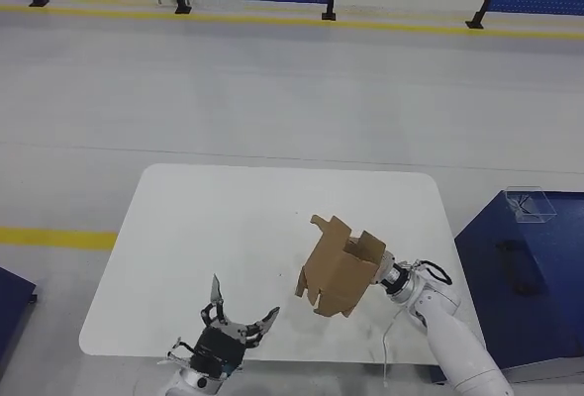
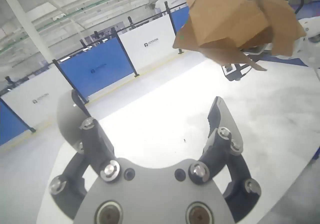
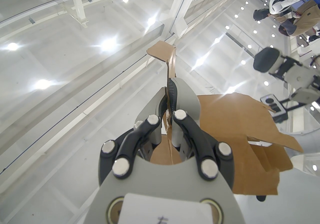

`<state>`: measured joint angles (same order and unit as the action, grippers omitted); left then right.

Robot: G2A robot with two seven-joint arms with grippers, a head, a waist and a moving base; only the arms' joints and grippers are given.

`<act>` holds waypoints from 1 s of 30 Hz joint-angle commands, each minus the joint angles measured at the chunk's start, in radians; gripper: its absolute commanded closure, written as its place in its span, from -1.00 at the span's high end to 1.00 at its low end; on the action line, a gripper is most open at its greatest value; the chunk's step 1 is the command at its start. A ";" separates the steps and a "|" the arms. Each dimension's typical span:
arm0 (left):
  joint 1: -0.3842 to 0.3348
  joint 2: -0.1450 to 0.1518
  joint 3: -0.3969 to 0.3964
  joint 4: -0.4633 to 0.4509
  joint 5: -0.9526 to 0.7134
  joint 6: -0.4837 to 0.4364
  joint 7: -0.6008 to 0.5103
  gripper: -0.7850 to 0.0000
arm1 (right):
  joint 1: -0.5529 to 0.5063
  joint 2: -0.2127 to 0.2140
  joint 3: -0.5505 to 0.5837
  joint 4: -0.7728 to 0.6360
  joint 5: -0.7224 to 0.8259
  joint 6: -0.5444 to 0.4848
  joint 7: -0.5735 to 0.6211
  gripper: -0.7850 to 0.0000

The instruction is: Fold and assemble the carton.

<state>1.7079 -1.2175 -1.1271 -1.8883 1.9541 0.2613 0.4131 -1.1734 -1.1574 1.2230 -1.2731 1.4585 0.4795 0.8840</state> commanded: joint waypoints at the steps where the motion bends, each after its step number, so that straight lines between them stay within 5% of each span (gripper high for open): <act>1: 0.000 -0.008 0.032 0.009 0.475 0.424 -0.035 1.00 | -0.001 -0.002 -0.002 0.001 -0.001 -0.010 -0.009 -1.00; 8: -0.042 -0.040 0.125 0.040 0.666 0.490 -0.177 1.00 | -0.003 -0.009 -0.010 0.005 -0.006 -0.020 -0.011 -1.00; 12: -0.071 -0.051 0.163 0.063 0.687 0.421 -0.205 1.00 | -0.006 -0.011 -0.009 0.007 -0.005 -0.024 -0.003 -1.00; 18: -0.096 -0.056 0.197 0.060 0.508 0.266 -0.155 1.00 | -0.013 -0.013 -0.002 0.004 -0.018 -0.032 0.008 -1.00; 23: -0.107 -0.059 0.190 0.058 0.454 0.238 -0.143 0.95 | -0.024 -0.013 -0.004 -0.010 -0.040 -0.029 0.027 -1.00; 30: -0.116 -0.067 0.204 0.057 0.447 0.241 -0.151 0.53 | -0.043 -0.018 -0.021 -0.023 -0.061 -0.038 0.032 -1.00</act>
<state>1.5924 -1.2835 -0.9258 -1.8310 2.4015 0.5060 0.2599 -1.2150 -1.1750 1.2033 -1.2960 1.3998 0.4427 0.9150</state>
